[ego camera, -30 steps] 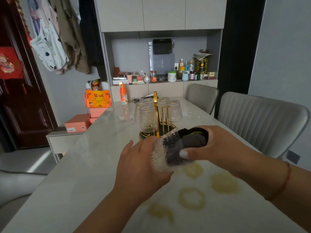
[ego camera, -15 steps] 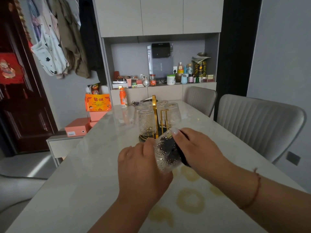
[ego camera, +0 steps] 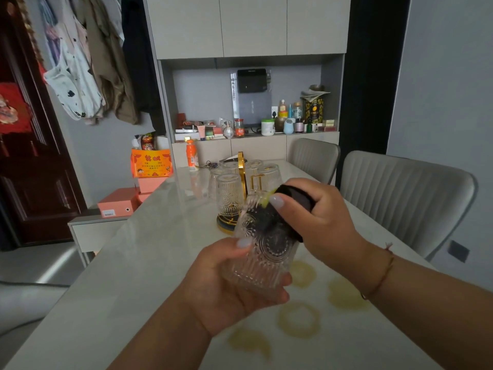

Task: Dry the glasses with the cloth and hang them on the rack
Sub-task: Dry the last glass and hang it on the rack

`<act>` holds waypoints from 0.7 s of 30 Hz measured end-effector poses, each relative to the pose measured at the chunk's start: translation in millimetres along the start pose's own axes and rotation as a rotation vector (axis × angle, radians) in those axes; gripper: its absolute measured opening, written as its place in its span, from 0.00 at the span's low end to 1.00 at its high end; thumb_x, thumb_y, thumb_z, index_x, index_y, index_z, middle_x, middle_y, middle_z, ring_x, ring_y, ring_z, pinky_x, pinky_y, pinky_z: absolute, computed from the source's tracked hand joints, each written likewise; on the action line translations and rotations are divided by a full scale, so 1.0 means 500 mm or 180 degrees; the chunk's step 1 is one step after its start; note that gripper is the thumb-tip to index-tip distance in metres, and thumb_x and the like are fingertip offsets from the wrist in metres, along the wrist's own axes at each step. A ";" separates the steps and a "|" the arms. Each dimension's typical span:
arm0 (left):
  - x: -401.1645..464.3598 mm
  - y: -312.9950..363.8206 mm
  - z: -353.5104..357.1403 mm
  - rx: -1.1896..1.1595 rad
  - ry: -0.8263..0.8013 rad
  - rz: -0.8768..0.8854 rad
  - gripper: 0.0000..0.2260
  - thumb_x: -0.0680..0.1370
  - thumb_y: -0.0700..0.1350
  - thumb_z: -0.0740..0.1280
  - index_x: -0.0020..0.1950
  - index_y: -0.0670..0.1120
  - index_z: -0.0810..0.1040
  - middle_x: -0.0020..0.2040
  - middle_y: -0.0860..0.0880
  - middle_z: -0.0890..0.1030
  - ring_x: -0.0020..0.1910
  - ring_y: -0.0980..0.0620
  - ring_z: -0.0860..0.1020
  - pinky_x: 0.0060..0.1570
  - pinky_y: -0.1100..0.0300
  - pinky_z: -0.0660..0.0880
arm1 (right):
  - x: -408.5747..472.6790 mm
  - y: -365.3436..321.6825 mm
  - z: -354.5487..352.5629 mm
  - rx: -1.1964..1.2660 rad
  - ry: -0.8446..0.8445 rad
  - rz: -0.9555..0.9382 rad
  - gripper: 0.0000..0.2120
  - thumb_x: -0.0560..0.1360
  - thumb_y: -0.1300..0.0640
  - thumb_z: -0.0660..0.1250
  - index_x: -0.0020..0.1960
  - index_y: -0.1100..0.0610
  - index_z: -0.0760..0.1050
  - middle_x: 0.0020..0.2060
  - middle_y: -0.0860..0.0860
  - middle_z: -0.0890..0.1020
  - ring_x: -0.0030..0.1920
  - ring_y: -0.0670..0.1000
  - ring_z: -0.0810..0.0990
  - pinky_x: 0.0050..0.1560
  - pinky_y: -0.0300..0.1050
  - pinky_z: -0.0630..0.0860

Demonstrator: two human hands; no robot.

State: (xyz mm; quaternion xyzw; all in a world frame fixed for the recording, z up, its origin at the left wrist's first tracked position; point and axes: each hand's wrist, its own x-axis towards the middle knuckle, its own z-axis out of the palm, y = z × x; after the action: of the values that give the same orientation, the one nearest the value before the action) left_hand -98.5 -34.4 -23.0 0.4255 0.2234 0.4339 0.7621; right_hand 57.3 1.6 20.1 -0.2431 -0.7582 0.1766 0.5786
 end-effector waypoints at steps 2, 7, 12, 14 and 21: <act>0.002 -0.004 -0.005 -0.0052 -0.0091 -0.0113 0.32 0.51 0.49 0.82 0.51 0.36 0.83 0.44 0.37 0.82 0.37 0.40 0.81 0.43 0.48 0.79 | 0.006 0.001 -0.005 -0.0137 -0.0108 0.0064 0.19 0.69 0.43 0.66 0.30 0.56 0.72 0.24 0.49 0.70 0.27 0.43 0.69 0.28 0.32 0.64; 0.005 0.007 0.008 0.2094 0.1133 0.0474 0.39 0.53 0.59 0.77 0.62 0.49 0.77 0.51 0.52 0.85 0.49 0.53 0.84 0.49 0.55 0.79 | 0.019 0.004 -0.003 -0.1161 -0.0037 0.0617 0.20 0.72 0.47 0.69 0.30 0.60 0.73 0.24 0.55 0.72 0.27 0.48 0.68 0.28 0.45 0.66; 0.013 -0.021 0.022 0.3507 0.1886 0.1111 0.31 0.53 0.61 0.77 0.53 0.57 0.75 0.45 0.56 0.85 0.43 0.55 0.84 0.46 0.50 0.82 | 0.017 -0.007 0.020 -0.1695 -0.0156 0.0641 0.22 0.72 0.42 0.68 0.34 0.62 0.77 0.28 0.57 0.77 0.29 0.53 0.74 0.31 0.49 0.72; 0.016 -0.018 0.016 0.2767 0.1504 0.1088 0.26 0.53 0.55 0.78 0.50 0.53 0.82 0.44 0.53 0.86 0.43 0.52 0.85 0.46 0.49 0.82 | 0.024 -0.008 0.014 -0.1300 -0.0147 0.0720 0.22 0.71 0.44 0.70 0.33 0.63 0.75 0.26 0.57 0.75 0.27 0.50 0.71 0.29 0.46 0.70; 0.014 -0.022 0.007 -0.0246 -0.0308 0.0276 0.37 0.53 0.50 0.83 0.57 0.36 0.80 0.43 0.37 0.80 0.36 0.42 0.82 0.45 0.48 0.79 | 0.024 0.006 -0.001 0.0902 -0.0056 0.1100 0.20 0.63 0.46 0.76 0.30 0.60 0.73 0.28 0.52 0.72 0.32 0.49 0.74 0.34 0.45 0.74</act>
State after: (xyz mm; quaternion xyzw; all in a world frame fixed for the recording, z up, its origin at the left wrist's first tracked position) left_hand -87.1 -33.0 -30.1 0.4256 0.1507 0.4536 0.7684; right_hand 55.5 10.7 28.1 -0.2842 -0.6780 0.3800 0.5615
